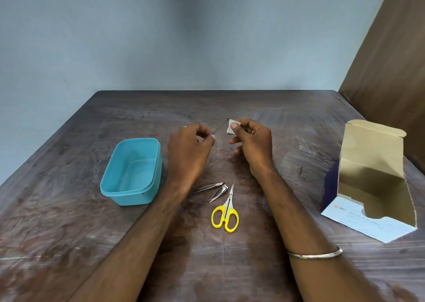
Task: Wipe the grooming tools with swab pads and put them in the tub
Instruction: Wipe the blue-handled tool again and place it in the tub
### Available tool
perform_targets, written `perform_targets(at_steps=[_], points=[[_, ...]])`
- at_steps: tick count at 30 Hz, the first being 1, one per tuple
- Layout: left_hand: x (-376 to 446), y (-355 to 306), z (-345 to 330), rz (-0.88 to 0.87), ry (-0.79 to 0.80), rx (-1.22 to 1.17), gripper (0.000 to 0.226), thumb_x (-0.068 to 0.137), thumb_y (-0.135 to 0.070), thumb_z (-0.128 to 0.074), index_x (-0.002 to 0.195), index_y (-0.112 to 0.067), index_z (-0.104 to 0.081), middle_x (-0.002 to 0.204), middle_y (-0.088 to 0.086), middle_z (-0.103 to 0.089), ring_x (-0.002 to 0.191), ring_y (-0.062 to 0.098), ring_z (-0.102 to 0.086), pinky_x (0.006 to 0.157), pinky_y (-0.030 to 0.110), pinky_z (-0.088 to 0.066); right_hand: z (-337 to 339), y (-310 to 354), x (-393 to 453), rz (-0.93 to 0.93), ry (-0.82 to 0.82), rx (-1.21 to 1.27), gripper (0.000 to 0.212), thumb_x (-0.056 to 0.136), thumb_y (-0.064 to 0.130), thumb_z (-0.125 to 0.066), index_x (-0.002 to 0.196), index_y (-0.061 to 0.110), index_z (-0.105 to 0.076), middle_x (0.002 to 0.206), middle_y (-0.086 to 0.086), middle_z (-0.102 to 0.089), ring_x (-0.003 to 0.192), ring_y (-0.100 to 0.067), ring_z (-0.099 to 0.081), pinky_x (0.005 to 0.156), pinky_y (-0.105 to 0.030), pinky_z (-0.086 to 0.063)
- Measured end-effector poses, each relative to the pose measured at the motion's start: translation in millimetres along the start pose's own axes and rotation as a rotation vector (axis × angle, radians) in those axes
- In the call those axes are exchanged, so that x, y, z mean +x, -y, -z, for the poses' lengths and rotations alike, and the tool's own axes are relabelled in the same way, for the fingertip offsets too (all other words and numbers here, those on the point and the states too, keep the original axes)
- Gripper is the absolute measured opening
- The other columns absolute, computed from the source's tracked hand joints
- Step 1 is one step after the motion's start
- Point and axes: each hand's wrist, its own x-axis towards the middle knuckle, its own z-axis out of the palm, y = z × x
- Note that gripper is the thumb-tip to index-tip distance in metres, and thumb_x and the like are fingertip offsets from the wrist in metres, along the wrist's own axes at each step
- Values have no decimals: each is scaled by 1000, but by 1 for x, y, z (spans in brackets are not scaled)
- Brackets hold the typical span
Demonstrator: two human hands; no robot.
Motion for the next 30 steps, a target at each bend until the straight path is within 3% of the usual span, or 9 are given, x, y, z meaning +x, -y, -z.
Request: perform_targets(at_steps=[2, 6, 11, 17, 24, 30], points=[[3, 4, -7, 0, -28, -106, 7, 88, -24, -69, 93, -20, -72, 83, -7, -70, 74, 8, -64, 66, 22, -47, 0, 2, 0, -27, 2, 28, 12, 93, 13, -67, 104, 10, -71, 88, -7, -77, 61, -18, -70, 43, -26, -49], [2, 12, -18, -29, -57, -206, 13, 92, -18, -63, 100, -21, -72, 90, -8, -70, 81, 5, -61, 65, 5, -39, -1, 6, -1, -72, 24, 84, 12, 93, 14, -67, 104, 10, -70, 90, -2, -77, 69, -25, -75, 43, -28, -46], [6, 16, -22, -54, -117, -246, 16, 95, -21, -61, 106, -16, -71, 96, -7, -69, 88, 5, -61, 69, 2, -40, -4, 10, -5, -105, 91, 74, 12, 97, 14, -60, 104, 12, -70, 100, -4, -77, 72, -27, -76, 41, -26, -44], [7, 24, -28, -42, -110, -275, 13, 93, -25, -64, 101, -19, -73, 89, -11, -70, 80, -1, -62, 68, 4, -42, -3, 13, -7, -129, 133, 148, 14, 97, 11, -58, 104, 11, -70, 97, -6, -76, 77, -32, -76, 47, -30, -42], [7, 27, -30, -8, -83, -311, 14, 93, -24, -65, 101, -18, -75, 87, -8, -71, 82, 5, -63, 67, 3, -42, 0, 18, -9, -114, 241, 202, 26, 97, 3, -43, 111, 6, -65, 103, -7, -78, 84, -36, -75, 49, -29, -43], [8, 28, -28, 15, -88, -381, 14, 93, -22, -65, 102, -17, -74, 89, -9, -71, 81, 0, -62, 69, 5, -46, 0, 15, -8, -24, 243, 205, 17, 97, 9, -61, 111, 4, -67, 103, -8, -78, 74, -26, -77, 45, -25, -45]])
